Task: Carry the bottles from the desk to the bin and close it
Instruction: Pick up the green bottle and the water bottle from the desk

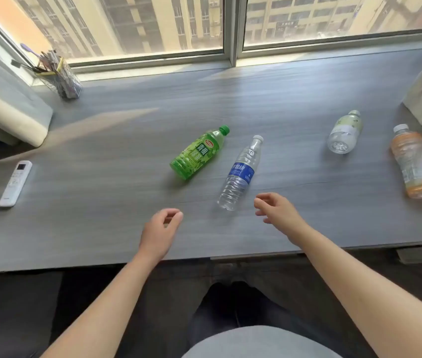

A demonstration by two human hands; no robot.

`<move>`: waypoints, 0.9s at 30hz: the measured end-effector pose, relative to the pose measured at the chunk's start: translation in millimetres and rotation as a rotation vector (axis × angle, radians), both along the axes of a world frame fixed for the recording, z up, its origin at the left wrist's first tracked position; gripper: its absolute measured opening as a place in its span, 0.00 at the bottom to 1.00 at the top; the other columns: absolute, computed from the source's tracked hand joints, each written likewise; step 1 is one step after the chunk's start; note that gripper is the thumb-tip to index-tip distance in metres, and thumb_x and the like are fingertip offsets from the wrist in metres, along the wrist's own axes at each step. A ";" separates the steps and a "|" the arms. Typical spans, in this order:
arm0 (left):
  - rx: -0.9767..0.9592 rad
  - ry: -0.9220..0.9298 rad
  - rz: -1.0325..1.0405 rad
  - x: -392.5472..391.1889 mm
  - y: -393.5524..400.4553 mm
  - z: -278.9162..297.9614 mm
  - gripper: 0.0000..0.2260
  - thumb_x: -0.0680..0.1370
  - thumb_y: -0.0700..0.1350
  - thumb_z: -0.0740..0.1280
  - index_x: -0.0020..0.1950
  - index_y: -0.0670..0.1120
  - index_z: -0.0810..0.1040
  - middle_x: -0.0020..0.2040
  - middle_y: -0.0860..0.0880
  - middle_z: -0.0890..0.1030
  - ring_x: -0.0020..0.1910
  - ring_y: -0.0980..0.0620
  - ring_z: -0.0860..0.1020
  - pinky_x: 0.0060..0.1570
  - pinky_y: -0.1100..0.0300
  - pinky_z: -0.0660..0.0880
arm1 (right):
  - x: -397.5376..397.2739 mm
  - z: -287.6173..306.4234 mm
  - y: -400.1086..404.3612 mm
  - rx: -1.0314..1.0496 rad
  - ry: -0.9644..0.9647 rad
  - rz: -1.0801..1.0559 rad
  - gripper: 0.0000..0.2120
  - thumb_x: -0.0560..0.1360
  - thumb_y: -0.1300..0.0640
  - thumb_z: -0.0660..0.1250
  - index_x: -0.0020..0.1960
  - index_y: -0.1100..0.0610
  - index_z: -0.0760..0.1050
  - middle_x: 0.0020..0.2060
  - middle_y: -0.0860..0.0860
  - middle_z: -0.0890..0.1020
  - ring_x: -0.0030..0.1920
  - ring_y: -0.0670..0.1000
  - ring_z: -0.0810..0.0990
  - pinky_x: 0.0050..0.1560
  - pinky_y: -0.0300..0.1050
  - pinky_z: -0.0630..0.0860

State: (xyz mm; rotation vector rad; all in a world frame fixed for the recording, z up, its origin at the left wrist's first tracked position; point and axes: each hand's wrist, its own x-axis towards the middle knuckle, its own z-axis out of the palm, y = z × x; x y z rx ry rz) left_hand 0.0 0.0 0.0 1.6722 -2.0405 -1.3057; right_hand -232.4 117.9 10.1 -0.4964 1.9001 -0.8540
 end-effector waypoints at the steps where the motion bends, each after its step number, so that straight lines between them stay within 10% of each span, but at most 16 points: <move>1: -0.067 -0.005 -0.019 -9.8 -13.4 -1.0 0.10 0.76 0.48 0.65 0.54 0.45 0.79 0.54 0.46 0.81 0.52 0.51 0.77 0.51 0.61 0.69 | -2.9 -3.7 -12.2 0.008 0.046 -0.005 0.18 0.76 0.51 0.63 0.64 0.58 0.70 0.54 0.54 0.79 0.53 0.53 0.79 0.56 0.51 0.75; 14: -0.240 -0.385 -0.292 -97.1 -134.0 -38.8 0.40 0.71 0.58 0.69 0.75 0.42 0.55 0.76 0.42 0.57 0.76 0.45 0.56 0.74 0.50 0.57 | -5.7 -47.5 -102.3 0.266 0.121 -0.206 0.40 0.66 0.37 0.69 0.65 0.62 0.61 0.61 0.59 0.75 0.58 0.60 0.77 0.59 0.57 0.75; 27: -0.145 -0.435 -0.196 -103.6 -133.9 -43.4 0.25 0.69 0.55 0.70 0.60 0.42 0.70 0.60 0.40 0.75 0.58 0.39 0.75 0.55 0.47 0.74 | -15.6 -57.2 -99.7 0.051 -0.299 -0.419 0.30 0.66 0.52 0.73 0.63 0.63 0.68 0.53 0.58 0.80 0.50 0.58 0.81 0.55 0.55 0.79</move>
